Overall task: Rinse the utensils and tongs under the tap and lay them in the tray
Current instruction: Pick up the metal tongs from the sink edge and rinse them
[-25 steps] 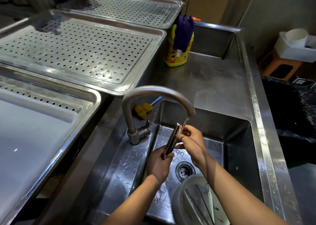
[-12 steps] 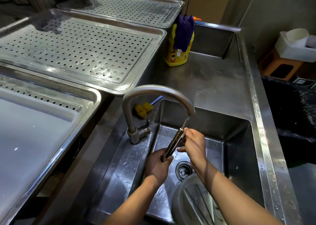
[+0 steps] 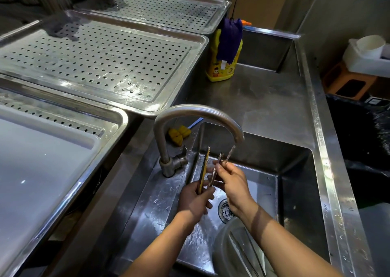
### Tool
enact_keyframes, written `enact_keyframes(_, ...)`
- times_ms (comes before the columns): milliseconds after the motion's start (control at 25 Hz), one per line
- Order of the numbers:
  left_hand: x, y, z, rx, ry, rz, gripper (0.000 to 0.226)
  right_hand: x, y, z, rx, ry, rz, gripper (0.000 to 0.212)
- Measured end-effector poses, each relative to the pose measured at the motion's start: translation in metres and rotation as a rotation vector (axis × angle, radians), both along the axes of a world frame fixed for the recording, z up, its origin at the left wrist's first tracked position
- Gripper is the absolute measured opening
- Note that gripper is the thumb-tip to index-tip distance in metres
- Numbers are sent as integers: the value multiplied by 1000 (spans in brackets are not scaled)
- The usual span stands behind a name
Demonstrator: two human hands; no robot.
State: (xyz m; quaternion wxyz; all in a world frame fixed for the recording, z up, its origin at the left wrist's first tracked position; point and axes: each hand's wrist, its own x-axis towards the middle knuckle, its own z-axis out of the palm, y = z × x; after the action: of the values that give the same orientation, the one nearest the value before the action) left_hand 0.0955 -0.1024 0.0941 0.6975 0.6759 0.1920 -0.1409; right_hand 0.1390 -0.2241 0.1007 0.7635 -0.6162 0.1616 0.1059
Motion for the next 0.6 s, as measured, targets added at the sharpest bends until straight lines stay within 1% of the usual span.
enact_keyframes(40, 0, -1, 1, -11, 4, -17, 12, 0, -1, 3, -9, 21, 4, 17)
enact_keyframes(120, 0, -3, 2, 36, -10, -46, 10, 8, -8, 6, -144, 18, -13, 19)
enact_keyframes(200, -2, -8, 0, 219, -102, -49, 20, 16, -14, 10, -323, -10, -51, 20)
enact_keyframes(240, -4, -10, -1, 337, -163, -57, 21, 18, -14, 10, -386, 0, -69, 22)
enact_keyframes(280, -8, -12, -1, 442, -210, -67, 17, 18, -13, 10, -417, 24, -74, 23)
enact_keyframes(320, -11, -13, -2, 521, -238, -77, 15, 17, -12, 9, -437, 51, -67, 24)
enact_keyframes(360, -15, -13, -5, 559, -255, -85, 16, 16, -11, 8, -457, 68, -58, 24)
enact_keyframes(480, -21, -8, -9, 546, -285, -91, 14, 15, -11, 7, -493, 73, -54, 28)
enact_keyframes(520, -20, -4, -9, 571, -282, -94, 14, 15, -10, 7, -476, 75, -40, 30)
enact_keyframes(600, -16, 2, -6, 666, -241, -111, 11, 14, -9, 5, -401, 93, -12, 29)
